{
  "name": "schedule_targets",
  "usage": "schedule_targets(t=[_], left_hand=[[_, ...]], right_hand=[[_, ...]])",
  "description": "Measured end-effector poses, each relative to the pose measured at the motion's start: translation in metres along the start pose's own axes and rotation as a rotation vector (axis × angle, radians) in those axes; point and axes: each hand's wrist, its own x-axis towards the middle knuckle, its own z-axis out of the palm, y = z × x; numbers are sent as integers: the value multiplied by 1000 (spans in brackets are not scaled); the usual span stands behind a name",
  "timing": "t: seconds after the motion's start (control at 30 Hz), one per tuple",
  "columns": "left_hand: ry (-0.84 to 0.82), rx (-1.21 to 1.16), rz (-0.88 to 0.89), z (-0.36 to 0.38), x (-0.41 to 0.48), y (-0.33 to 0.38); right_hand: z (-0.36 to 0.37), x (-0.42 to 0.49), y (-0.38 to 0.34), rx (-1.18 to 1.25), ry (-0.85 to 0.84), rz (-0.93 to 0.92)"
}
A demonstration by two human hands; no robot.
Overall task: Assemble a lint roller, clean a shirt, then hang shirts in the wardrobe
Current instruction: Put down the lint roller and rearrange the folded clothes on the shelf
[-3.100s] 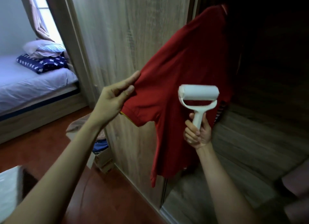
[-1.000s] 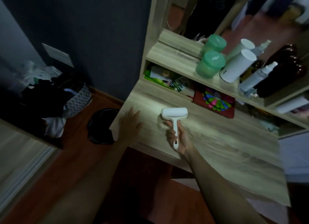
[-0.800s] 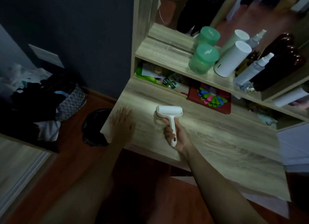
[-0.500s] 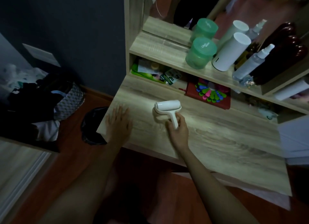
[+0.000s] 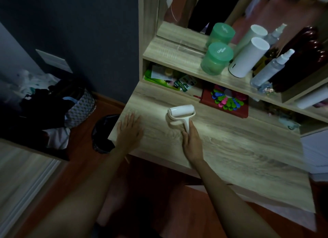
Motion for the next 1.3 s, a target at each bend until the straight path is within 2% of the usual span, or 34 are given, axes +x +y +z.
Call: schedule_targets(t=[0.1, 0.2, 0.27, 0.4, 0.53, 0.67, 0.8, 0.97, 1.17, 1.3], left_hand=[[-13, -149, 60, -13, 0, -12], [79, -335, 109, -40, -16, -26], [146, -403, 110, -59, -30, -33], [291, -393, 115, -119, -82, -66], [504, -430, 37, -204, -158, -115], [699, -306, -43, -287, -238, -164], [923, -210, -115, -358, -316, -204], [1135, -34, -176, -440, -408, -250], [1357, 106, -202, -537, -490, -288], [1490, 207, -178, -598, -522, -308]], right_hand=[[-6, -3, -12, -85, 84, 9], [-11, -5, -39, -77, 150, -19], [-12, -4, -54, -2, 129, -43], [8, -2, -115, 159, 65, -190], [48, -1, -229, 316, -12, -388], [88, -20, -370, 531, -109, -586], [124, -59, -496, 711, -200, -702], [159, -122, -644, 883, -235, -899], [151, -181, -790, 1090, -277, -1113], [136, -197, -867, 1174, -221, -1228]])
